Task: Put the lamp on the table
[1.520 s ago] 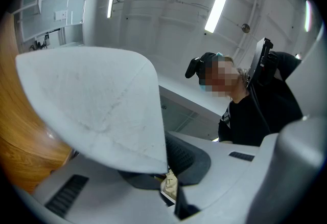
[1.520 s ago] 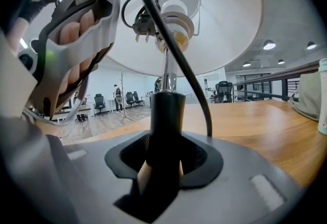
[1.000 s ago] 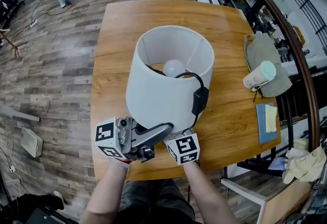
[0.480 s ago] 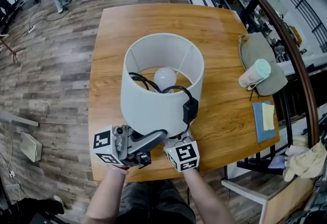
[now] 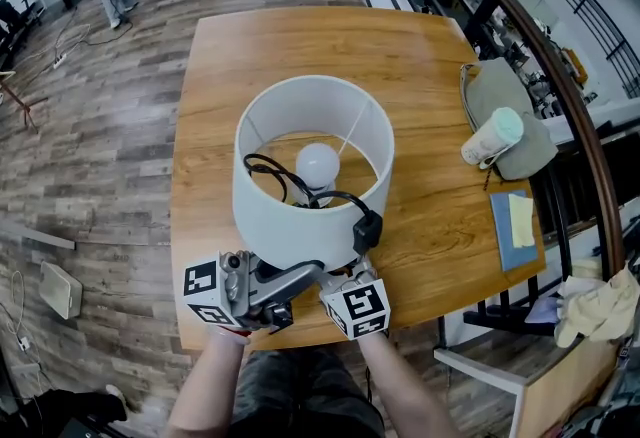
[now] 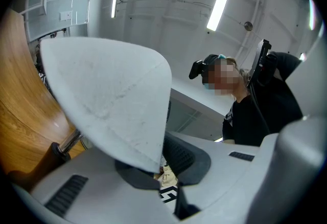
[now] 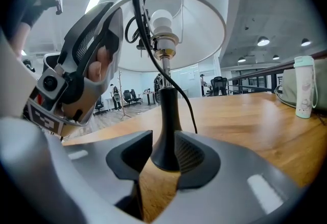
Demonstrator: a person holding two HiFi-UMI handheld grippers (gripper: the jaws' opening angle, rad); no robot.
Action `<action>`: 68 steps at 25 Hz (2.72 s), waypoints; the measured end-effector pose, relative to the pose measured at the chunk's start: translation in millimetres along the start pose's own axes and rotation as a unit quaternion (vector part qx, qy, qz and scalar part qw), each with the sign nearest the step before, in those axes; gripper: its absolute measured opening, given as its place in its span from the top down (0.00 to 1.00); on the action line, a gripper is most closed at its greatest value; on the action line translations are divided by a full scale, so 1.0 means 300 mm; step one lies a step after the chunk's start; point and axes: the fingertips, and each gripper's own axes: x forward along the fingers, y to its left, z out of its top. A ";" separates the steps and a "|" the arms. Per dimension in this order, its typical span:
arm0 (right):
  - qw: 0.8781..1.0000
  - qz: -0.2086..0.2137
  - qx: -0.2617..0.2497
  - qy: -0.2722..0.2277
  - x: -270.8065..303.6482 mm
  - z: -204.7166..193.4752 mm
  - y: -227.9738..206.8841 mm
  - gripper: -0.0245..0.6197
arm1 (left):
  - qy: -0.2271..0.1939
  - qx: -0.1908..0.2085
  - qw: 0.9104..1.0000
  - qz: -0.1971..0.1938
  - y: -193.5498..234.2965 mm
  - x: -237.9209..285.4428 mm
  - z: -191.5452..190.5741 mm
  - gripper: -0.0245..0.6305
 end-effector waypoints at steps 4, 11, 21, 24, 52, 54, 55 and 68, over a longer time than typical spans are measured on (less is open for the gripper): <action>1.000 -0.002 0.002 0.001 -0.015 -0.008 0.008 0.77 | 0.003 -0.003 1.000 -0.001 -0.011 -0.014 -0.016 0.95; 1.000 -0.008 0.007 0.000 -0.044 -0.018 0.013 0.83 | -0.002 -0.004 1.000 0.004 -0.017 -0.023 -0.027 0.95; 1.000 -0.010 0.012 -0.007 -0.072 -0.014 0.028 0.95 | -0.001 0.018 0.999 0.031 -0.012 -0.037 -0.030 0.89; 1.000 -0.006 0.013 -0.005 -0.078 -0.014 0.040 0.95 | 0.002 0.022 0.999 0.045 -0.008 -0.061 -0.038 0.89; 1.000 0.007 -0.009 -0.015 -0.187 0.026 0.064 0.95 | 0.126 0.085 0.969 0.196 0.051 -0.190 -0.242 0.97; 1.000 0.008 -0.012 -0.018 -0.201 0.034 0.068 0.95 | 0.126 0.095 0.963 0.218 0.059 -0.206 -0.241 0.97; 1.000 0.008 -0.013 -0.019 -0.208 0.038 0.070 0.95 | 0.125 0.100 0.960 0.229 0.061 -0.215 -0.239 0.97; 0.998 0.004 -0.040 -0.043 -0.339 0.123 0.101 0.95 | 0.123 0.197 0.900 0.369 0.042 -0.297 -0.181 0.97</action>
